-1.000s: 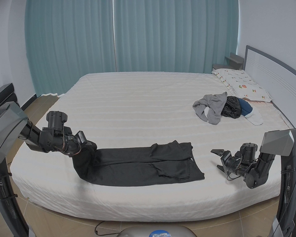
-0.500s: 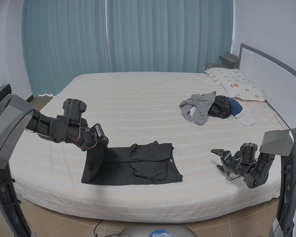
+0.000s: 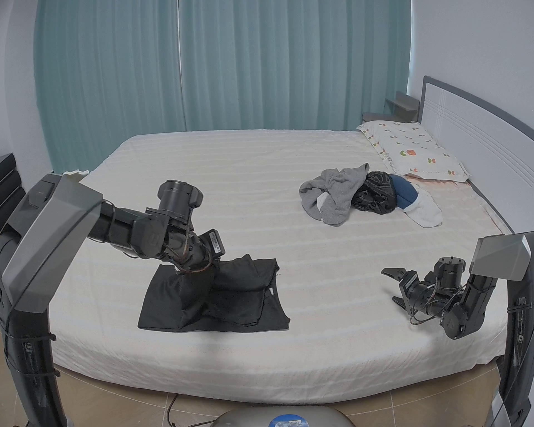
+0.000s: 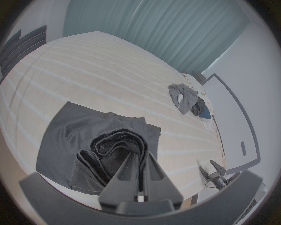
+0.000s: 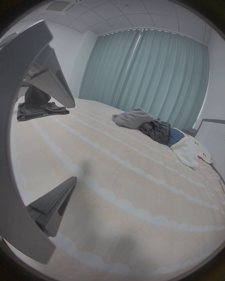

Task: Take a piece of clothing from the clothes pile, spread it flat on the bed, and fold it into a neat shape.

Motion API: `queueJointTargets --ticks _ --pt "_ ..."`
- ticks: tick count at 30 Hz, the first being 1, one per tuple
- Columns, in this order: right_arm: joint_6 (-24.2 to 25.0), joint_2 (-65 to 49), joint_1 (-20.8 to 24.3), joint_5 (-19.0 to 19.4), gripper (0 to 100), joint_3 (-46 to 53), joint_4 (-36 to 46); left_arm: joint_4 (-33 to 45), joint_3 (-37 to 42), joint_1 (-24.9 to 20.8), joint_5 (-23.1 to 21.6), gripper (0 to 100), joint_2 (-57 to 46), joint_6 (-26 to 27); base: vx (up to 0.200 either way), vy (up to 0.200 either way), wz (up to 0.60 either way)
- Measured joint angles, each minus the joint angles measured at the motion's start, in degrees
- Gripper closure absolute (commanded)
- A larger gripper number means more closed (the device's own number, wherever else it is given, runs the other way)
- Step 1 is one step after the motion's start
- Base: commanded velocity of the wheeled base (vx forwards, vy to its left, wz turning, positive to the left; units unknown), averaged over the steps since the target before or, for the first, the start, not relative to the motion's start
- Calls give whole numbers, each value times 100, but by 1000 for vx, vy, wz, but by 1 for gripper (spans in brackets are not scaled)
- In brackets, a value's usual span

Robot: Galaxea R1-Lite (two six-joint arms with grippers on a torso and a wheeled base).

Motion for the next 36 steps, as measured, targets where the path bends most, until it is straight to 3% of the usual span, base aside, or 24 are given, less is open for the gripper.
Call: queueJointTargets --ticks 8,9,25,31,36 --pt "-9 0 4 0 0 -2 -5 80 -380 -236 212 100 339 -96 0 0 0" --pt "-18 0 0 0 0 -2 -2 85 -400 -261 212 0 363 -118 0 0 0" --pt "-52 9 -2 2 0 4 -2 63 -697 -633 217 0 480 -677 0 0 0" --pt "-52 9 -2 2 0 9 -2 52 -538 -540 219 0 375 -985 0 0 0" --pt "-52 9 0 0 0 9 -2 15 -286 -243 -21 0 223 -1517 0 200 0"
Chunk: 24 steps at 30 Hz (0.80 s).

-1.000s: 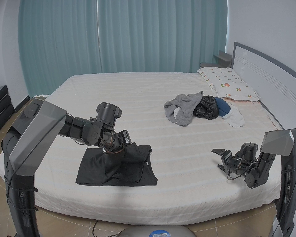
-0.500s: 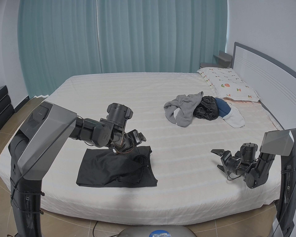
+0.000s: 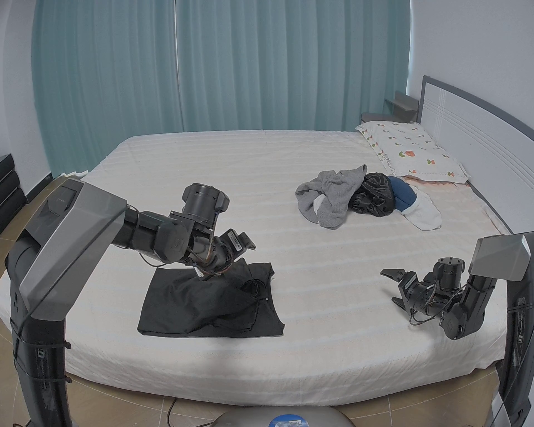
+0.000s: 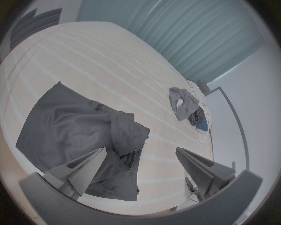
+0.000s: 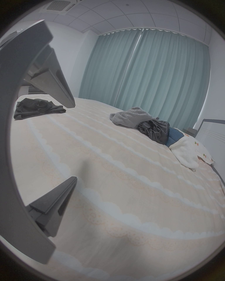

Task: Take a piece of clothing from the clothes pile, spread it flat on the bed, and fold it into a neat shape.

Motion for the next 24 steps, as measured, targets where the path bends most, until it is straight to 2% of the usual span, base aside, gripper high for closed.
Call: queueJointTargets --ticks 7,11,13,17,24 --pt "0 0 6 -20 0 0 2 -94 560 389 -534 0 -228 -294 0 200 0" --pt "-7 -9 59 -101 0 13 27 -401 989 692 -877 0 -380 -507 0 200 0" --pt "-54 -49 146 -284 0 44 43 -695 1240 846 -1024 0 -429 -616 0 200 0" --pt "-402 -204 684 -739 0 78 366 -1493 1825 1232 -1318 0 -474 -773 0 200 0" --pt "-1141 -639 1470 -1521 0 -311 1990 -2085 2442 1698 -1558 0 -468 -859 0 200 0"
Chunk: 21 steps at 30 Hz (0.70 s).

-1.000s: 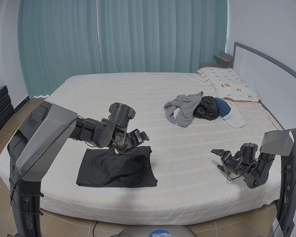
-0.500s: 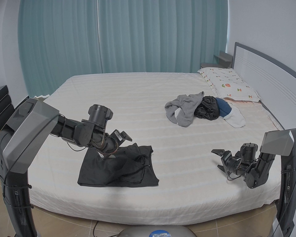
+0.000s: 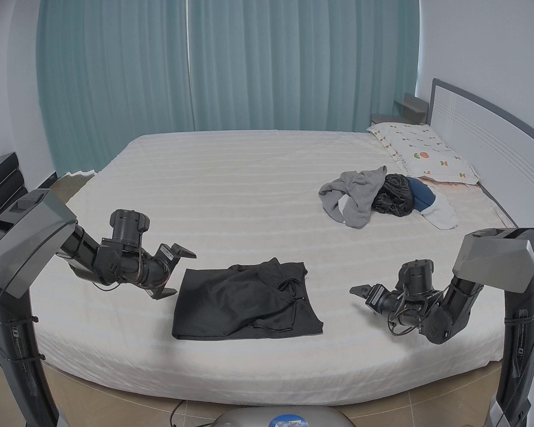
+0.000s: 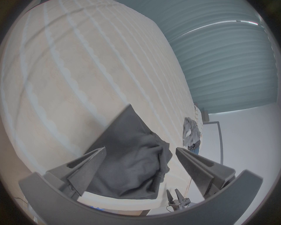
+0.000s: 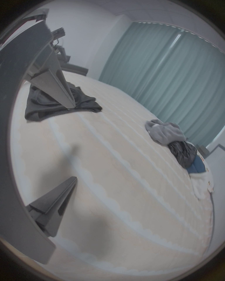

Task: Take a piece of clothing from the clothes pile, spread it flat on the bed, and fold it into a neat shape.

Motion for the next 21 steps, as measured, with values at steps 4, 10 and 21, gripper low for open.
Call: queueJointTargets --ticks 4,10,21 --pt "-341 -267 388 -256 0 -364 835 -247 122 157 -28 0 55 18 0 200 0" --pt "-824 -516 895 -694 0 -1100 1768 -419 239 251 -52 0 123 20 0 200 0" --pt "-1535 -254 1312 -1562 0 -2454 3244 -458 286 276 -52 0 166 51 0 36 0"
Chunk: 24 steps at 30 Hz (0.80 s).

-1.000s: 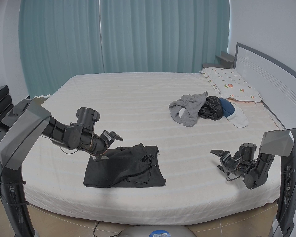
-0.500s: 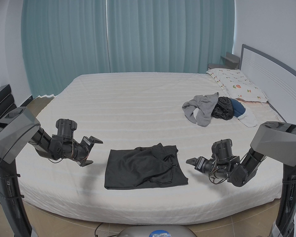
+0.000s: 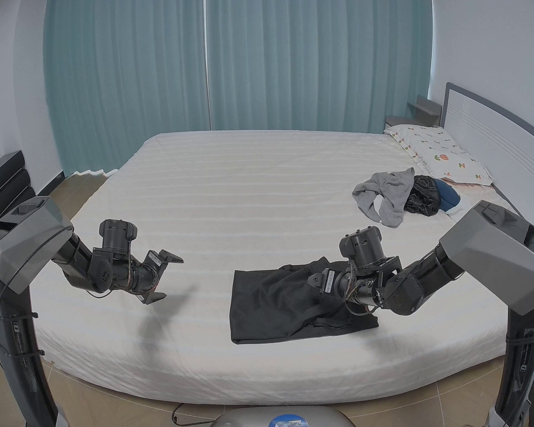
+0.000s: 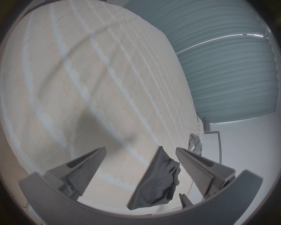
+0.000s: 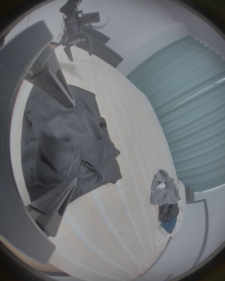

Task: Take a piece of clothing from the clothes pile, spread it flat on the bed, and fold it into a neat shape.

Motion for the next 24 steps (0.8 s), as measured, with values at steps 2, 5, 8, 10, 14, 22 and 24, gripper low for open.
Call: queueJointTargets --ticks 2,5,8,10,14,22,24 --pt "-272 123 27 -160 0 -127 112 1 2 -11 0 0 2 0 0 0 0" --pt "-527 278 30 -315 0 -199 200 0 2 -13 2 0 7 6 0 0 0" --pt "-613 444 -28 -408 0 -239 249 -5 2 -16 4 0 11 12 0 0 0" --pt "-624 516 -94 -444 0 -229 262 -5 5 -22 4 0 11 15 0 0 0" --pt "-630 546 -254 -449 0 -105 334 -2 6 -16 6 0 11 15 0 0 0" --pt "-580 121 -557 -338 0 684 328 -2 5 -16 6 0 16 11 0 0 0" --pt "-569 -34 -658 -263 0 890 319 -2 5 -16 9 0 16 9 0 0 0"
